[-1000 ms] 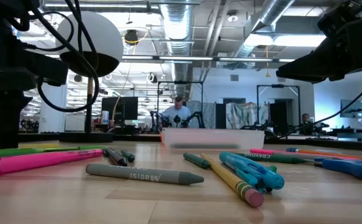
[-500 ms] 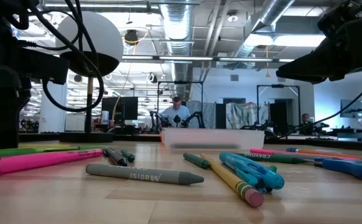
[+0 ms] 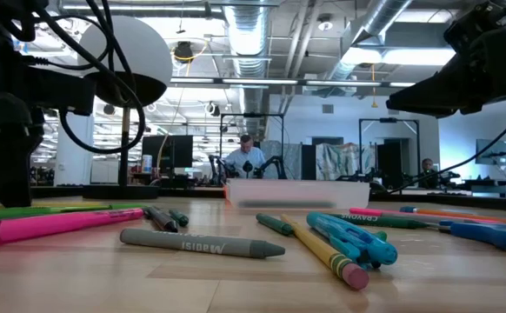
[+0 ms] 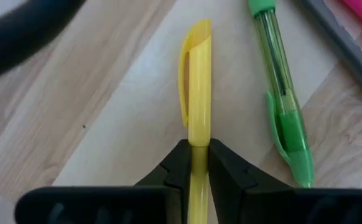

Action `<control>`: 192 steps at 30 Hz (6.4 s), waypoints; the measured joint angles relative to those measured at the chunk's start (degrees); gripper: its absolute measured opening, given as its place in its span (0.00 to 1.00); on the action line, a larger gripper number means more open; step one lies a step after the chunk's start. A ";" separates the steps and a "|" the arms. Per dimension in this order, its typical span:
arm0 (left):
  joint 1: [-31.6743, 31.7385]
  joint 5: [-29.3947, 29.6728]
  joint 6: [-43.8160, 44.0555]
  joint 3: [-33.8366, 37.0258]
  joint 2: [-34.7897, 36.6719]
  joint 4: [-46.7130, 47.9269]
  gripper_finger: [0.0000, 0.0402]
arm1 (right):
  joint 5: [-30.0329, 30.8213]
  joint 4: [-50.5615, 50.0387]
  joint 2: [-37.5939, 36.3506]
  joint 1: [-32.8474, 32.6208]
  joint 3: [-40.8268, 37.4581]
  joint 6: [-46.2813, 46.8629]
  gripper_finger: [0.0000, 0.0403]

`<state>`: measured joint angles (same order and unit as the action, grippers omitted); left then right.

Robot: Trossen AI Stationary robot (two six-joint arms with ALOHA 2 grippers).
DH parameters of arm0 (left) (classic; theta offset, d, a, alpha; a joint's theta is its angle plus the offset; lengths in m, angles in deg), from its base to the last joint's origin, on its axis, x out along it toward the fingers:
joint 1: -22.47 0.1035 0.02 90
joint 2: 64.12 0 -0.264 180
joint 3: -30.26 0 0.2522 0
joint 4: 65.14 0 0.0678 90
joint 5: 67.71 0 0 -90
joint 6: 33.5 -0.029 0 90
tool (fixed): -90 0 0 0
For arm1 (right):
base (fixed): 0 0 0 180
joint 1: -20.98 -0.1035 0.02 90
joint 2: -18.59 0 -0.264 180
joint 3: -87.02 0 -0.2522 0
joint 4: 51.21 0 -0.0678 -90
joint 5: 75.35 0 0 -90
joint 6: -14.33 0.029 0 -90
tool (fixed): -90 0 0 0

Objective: Pick & place school supplies into a supply box
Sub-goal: Put the yellow pen into the orange supply box, then put the green crayon into the orange supply box

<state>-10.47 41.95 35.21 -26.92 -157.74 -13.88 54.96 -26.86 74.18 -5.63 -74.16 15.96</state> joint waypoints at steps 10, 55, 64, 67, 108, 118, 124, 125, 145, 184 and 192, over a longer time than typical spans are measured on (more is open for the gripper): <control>-0.53 6.48 1.68 0.26 -0.31 -0.21 0.08 | 0.00 0.02 0.00 0.00 0.00 -0.02 0.32; 24.88 10.39 -54.56 -7.82 -0.20 -34.74 0.08 | 0.02 0.04 0.00 0.01 0.00 -0.07 0.31; 34.76 -2.46 -63.86 -7.89 -2.59 -50.20 0.08 | 0.06 -0.91 0.02 0.08 0.00 -0.07 0.31; 36.69 -6.39 -65.34 -7.89 -6.03 -56.43 0.08 | 0.05 -1.03 0.01 0.09 0.00 -0.07 0.31; 28.96 -3.90 -69.20 -9.38 -8.94 -52.01 0.36 | 0.11 -13.72 0.01 -0.53 0.00 19.72 0.31; 8.98 11.16 -61.87 -9.31 -3.34 -36.77 0.32 | 0.06 -21.31 0.00 -7.05 2.53 31.36 0.31; -1.03 28.42 -53.36 -9.31 -3.34 -31.55 0.32 | 0.33 -30.78 0.01 -9.02 5.28 43.53 0.31; -2.32 30.75 -51.49 -9.31 -3.34 -30.70 0.32 | 0.35 -31.51 0.11 -9.01 5.49 45.38 0.31; -8.33 42.18 -45.98 -9.29 -3.34 -25.95 0.32 | -4.48 -63.93 26.05 -4.16 26.70 65.95 0.31; -8.09 41.65 -43.38 -8.76 -3.37 -22.76 0.32 | -31.61 -77.22 31.14 7.32 31.95 49.72 0.02; -8.09 41.63 -43.34 -8.76 -3.37 -22.75 0.32 | -30.78 -77.55 31.17 7.20 31.95 49.31 0.01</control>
<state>-18.57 83.58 -8.13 -35.69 -161.11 -36.63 24.18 -104.41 105.35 1.57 -42.21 65.27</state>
